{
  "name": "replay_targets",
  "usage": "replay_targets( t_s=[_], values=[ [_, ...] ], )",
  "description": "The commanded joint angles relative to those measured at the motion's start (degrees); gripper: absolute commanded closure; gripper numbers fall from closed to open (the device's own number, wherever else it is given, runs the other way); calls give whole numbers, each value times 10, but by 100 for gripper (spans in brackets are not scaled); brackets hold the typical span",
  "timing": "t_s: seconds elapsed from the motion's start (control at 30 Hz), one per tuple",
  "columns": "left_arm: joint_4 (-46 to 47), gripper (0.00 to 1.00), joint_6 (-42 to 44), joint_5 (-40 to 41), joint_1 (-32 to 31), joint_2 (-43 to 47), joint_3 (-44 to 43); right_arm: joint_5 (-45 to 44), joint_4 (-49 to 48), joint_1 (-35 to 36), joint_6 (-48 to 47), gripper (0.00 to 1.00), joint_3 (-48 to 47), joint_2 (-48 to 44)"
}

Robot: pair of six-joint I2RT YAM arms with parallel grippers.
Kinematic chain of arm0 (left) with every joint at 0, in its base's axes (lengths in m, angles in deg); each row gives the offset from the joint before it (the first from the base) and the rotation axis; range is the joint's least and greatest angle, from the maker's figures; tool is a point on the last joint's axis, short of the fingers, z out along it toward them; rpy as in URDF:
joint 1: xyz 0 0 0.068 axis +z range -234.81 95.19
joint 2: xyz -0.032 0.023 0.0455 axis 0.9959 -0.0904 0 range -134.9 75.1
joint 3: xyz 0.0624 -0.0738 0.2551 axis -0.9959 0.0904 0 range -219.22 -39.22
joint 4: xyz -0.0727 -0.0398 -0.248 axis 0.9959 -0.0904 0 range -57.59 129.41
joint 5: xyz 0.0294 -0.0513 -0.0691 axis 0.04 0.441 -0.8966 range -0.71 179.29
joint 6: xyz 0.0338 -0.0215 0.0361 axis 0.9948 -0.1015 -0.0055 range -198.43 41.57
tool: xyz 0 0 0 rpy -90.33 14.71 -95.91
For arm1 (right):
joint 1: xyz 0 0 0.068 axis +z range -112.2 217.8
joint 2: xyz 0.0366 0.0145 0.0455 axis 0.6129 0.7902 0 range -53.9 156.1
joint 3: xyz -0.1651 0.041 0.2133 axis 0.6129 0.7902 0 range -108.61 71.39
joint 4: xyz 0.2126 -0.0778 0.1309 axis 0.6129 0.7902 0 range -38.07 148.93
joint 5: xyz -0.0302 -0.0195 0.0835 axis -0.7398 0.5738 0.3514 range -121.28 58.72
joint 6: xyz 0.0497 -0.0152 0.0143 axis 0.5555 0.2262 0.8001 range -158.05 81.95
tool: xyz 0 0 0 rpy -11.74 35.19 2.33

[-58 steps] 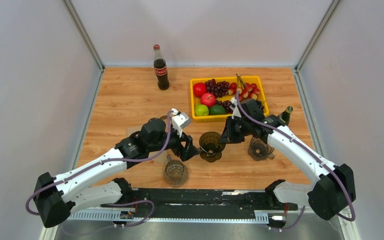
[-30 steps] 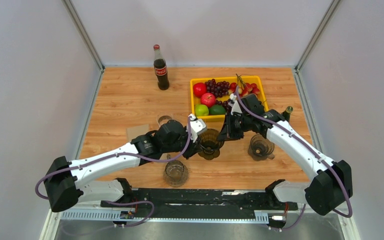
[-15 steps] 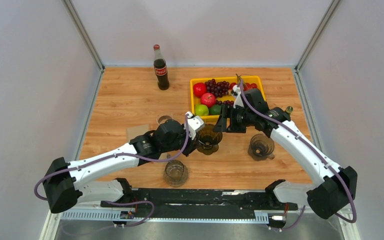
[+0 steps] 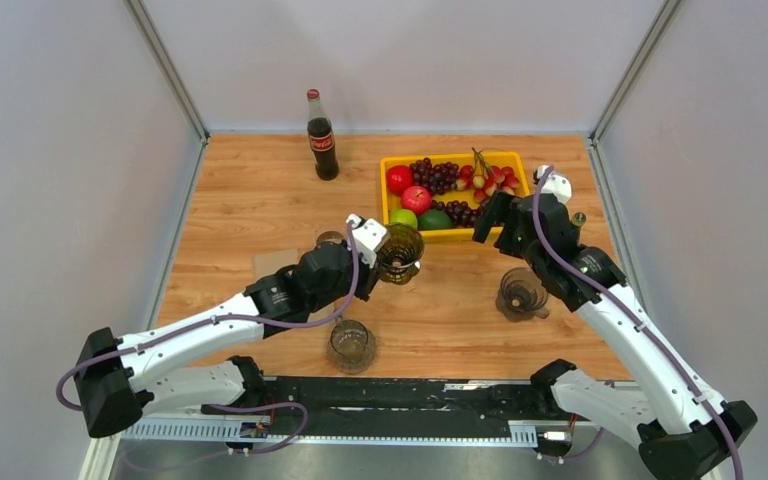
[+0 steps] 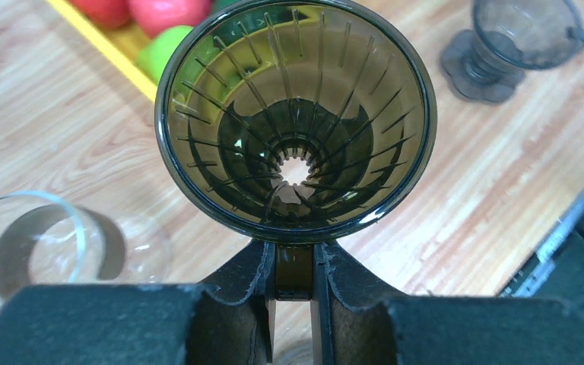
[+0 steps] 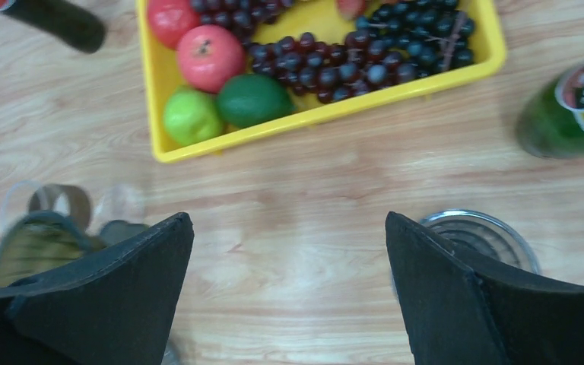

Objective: Place the coffee filter in the dripper

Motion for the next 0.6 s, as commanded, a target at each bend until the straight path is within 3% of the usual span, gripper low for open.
replay_targets(
  t_s=[0.0,0.13,0.27,0.37,0.57],
  values=[
    [33,100,-28,121,1,38,-21,-97,-40,0,14,0,40,-13],
    [19,100,-54,274,2,66,-30,-91,-63,1,-10,0,67,-13],
    [-1,100,-54,365,3,80,-41,-79,-89,0,-28,0,97,-13],
    [-10,100,-59,385,23,82,-41,-61,-108,1,-37,0,114,-14],
    [-44,100,-110,338,102,83,-43,-53,-119,0,-46,0,128,-21]
  ],
)
